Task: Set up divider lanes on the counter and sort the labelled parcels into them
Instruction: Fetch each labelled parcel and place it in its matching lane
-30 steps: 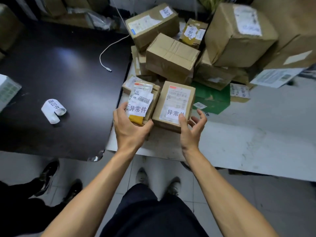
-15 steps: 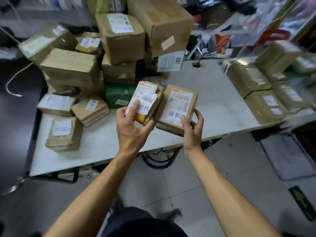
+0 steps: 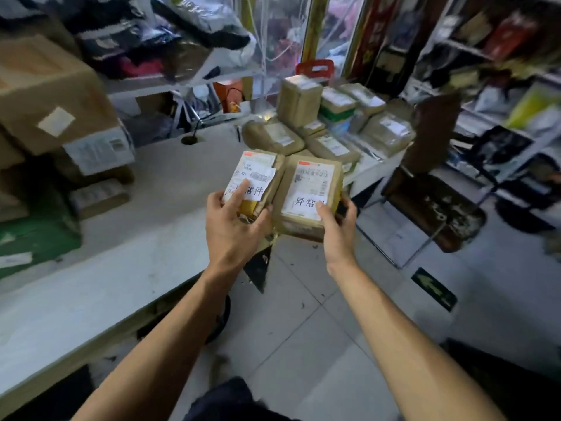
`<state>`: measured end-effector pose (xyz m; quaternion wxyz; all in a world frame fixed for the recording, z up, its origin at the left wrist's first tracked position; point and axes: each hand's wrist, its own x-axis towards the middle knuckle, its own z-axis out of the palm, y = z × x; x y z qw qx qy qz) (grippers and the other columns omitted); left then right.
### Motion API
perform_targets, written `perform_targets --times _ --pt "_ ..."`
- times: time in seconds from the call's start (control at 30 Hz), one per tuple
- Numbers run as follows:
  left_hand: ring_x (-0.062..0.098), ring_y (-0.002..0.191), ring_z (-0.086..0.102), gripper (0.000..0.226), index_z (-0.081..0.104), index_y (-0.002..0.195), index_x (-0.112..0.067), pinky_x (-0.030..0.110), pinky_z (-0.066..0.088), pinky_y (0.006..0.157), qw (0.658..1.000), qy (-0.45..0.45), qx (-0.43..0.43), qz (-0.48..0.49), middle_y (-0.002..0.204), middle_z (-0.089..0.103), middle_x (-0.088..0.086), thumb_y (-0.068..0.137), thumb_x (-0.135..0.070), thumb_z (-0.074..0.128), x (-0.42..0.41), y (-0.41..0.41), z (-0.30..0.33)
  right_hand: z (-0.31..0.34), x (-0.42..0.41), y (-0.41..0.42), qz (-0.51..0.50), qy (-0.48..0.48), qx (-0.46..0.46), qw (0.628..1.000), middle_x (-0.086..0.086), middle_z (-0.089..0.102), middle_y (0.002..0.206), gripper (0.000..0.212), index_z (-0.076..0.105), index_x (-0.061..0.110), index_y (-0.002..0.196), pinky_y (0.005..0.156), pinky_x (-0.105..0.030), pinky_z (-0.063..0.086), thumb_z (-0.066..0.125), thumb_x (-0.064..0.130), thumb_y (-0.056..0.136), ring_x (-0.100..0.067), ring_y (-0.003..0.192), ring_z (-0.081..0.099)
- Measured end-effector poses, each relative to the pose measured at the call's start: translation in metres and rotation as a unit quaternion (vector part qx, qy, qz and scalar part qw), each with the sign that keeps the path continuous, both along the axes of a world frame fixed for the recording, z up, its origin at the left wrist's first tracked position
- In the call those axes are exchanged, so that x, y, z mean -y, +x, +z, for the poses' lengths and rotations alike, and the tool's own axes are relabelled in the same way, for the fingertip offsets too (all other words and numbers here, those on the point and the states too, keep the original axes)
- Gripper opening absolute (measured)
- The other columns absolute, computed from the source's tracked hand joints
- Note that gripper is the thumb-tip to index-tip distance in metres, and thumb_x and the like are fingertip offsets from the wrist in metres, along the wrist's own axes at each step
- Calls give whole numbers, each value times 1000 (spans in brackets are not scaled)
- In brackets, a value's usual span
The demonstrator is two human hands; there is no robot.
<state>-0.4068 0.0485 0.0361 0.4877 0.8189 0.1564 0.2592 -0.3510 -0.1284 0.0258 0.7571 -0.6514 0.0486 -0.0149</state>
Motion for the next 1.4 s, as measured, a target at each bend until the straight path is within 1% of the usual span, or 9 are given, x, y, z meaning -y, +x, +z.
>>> perform_targets --times 0.17,0.4,0.63,0.77,0.87,1.03,1.17,1.3,1.4 --pt "8 122 45 69 52 148 -30 20 40 106 997 29 -35 -66 141 40 0 87 -48 76 53 66 -6 -12 60 48 -37 15 -11 999 -2 63 134 63 35 29 150 84 -25 59 68 26 97 -13 114 67" --pt "17 124 53 76 54 145 -37 38 52 106 989 15 -41 -144 141 40 -2 76 -56 81 115 198 -28 -18 133 158 -87 22 -20 996 -1 64 134 61 37 29 151 85 -22 58 67 22 98 -12 115 67" --pt "14 121 51 75 54 145 -36 38 51 107 986 25 -36 -161 137 37 -7 77 -56 81 172 318 -17 -11 192 269 -93 10 -20 995 -2 66 134 65 36 27 153 97 -34 57 69 23 96 -13 117 67" --pt "11 123 47 77 50 146 -39 36 51 106 983 47 -49 -169 142 37 -4 78 -62 78 210 368 -14 -13 227 312 -120 9 -33 992 2 64 131 59 37 29 146 90 -27 58 69 23 96 -12 116 66" --pt "12 123 47 78 50 146 -39 34 51 105 982 58 -61 -169 143 37 -2 78 -62 79 241 404 -15 -16 257 350 -130 17 -37 991 3 63 125 56 37 25 143 79 -19 58 68 20 96 -11 112 65" --pt "11 114 52 75 55 143 -36 27 51 98 987 44 -49 -145 135 43 -2 76 -55 84 298 480 -25 -29 318 439 -101 14 -59 993 -6 63 132 58 39 29 139 80 -25 60 73 26 92 -19 114 67" --pt "8 110 46 74 56 143 -31 19 48 93 993 50 -55 -94 136 42 1 77 -49 85 345 538 -23 -26 364 518 -40 -4 -58 998 -4 62 132 63 40 30 142 75 -22 59 75 31 90 -19 114 66" --pt "10 112 44 73 56 141 -32 24 47 93 996 59 -56 -46 129 42 -1 76 -50 84 377 586 -14 -18 395 583 8 -19 -53 998 0 61 131 64 38 28 145 93 -34 58 73 31 91 -18 116 64" --pt "10 109 45 74 57 140 -32 18 45 87 997 56 -59 -11 122 39 -6 75 -50 85 389 614 -10 -13 404 621 46 -24 -49 997 7 61 121 50 40 33 134 76 -17 56 69 28 94 -10 106 65"
